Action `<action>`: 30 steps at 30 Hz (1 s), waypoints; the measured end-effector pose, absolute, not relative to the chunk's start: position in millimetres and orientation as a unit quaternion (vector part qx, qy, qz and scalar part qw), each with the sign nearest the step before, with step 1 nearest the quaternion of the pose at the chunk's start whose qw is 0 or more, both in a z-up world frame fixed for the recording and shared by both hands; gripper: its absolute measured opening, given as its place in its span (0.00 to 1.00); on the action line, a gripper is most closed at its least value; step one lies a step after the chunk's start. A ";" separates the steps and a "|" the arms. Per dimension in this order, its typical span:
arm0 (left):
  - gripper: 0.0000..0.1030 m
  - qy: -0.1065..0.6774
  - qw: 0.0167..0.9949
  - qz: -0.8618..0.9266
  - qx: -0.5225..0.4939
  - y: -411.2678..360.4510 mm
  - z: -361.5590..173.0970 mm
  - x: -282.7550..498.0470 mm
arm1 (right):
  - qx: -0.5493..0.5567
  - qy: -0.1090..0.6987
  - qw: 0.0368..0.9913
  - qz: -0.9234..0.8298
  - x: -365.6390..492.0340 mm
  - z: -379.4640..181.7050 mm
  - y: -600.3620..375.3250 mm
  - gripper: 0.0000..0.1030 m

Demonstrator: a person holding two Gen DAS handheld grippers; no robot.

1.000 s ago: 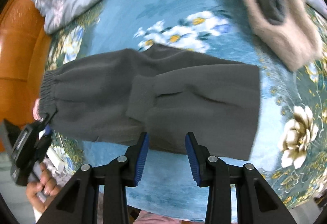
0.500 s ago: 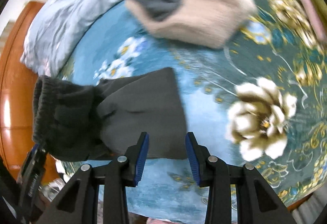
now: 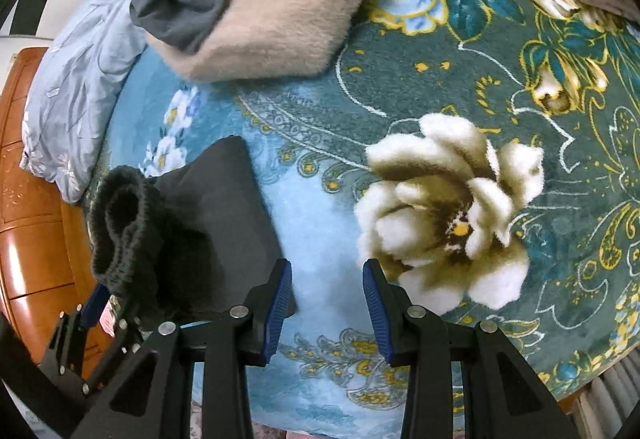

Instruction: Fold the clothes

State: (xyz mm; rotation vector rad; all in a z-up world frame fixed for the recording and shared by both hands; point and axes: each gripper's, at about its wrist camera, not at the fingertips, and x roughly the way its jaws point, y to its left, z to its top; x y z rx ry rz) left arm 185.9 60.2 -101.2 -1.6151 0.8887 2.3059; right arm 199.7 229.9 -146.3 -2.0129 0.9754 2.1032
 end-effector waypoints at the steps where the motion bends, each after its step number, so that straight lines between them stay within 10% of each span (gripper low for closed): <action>1: 0.51 0.294 0.102 0.778 -0.546 59.0 -99.2 187.1 | -0.656 0.318 0.037 0.683 199.9 -148.5 232.1 0.39; 12: 0.53 0.108 0.086 0.794 -0.592 -39.9 -71.6 169.9 | -0.632 0.340 -0.048 0.695 164.4 -129.2 199.6 0.49; 30: 0.61 -0.296 -0.038 0.680 -0.669 -187.7 -201.7 129.0 | -0.680 0.363 -0.144 0.621 111.4 -209.3 115.5 0.58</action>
